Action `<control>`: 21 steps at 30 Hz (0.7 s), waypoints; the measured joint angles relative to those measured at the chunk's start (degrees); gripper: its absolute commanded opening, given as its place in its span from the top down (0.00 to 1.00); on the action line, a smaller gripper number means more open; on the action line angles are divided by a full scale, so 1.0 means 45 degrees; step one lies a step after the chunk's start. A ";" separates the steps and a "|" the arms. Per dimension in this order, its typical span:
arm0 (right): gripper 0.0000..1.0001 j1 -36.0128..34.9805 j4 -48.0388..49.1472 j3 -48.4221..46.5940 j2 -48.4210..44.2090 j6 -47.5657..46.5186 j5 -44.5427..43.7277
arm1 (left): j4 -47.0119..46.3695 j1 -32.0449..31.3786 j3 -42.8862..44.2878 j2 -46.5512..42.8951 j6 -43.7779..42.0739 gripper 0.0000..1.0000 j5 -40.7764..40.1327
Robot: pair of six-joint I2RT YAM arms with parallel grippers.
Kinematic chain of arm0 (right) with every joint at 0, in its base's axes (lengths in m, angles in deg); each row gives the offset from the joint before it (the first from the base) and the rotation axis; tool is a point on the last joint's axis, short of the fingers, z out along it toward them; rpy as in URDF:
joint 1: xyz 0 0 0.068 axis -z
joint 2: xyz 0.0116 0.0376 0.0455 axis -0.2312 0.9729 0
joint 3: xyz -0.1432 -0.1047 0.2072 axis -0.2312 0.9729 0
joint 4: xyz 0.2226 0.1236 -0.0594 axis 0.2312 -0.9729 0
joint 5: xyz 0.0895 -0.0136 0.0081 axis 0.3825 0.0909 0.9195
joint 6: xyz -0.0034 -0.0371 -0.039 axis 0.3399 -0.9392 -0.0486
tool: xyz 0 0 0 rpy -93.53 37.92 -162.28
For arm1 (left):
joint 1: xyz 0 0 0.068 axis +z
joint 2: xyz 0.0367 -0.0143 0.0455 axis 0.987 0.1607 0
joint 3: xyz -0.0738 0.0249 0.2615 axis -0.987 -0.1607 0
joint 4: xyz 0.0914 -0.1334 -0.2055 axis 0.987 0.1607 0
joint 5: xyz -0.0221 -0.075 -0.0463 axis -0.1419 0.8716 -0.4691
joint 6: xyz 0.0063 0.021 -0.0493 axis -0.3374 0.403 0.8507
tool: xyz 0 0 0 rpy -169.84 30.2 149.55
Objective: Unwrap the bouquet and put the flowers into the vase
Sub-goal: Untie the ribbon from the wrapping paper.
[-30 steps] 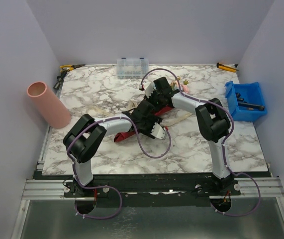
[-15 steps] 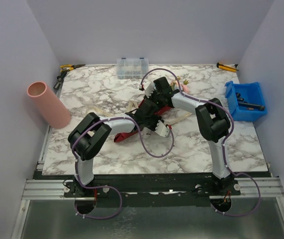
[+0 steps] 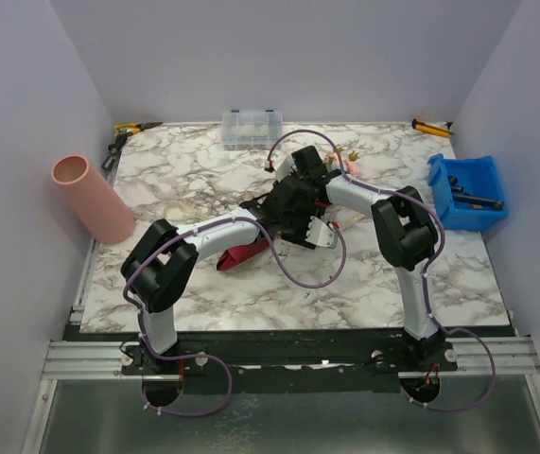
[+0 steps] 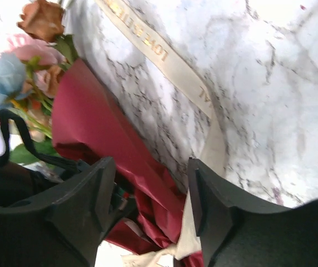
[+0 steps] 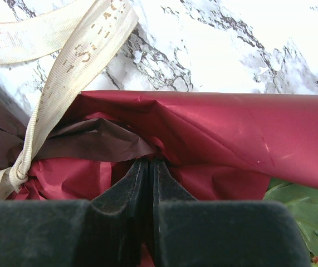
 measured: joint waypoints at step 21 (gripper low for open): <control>0.90 0.0000 -0.0058 -0.0039 0.0034 0.0000 0.0005 | 0.1506 0.0058 0.0151 0.1530 -0.1044 1.00 -0.1243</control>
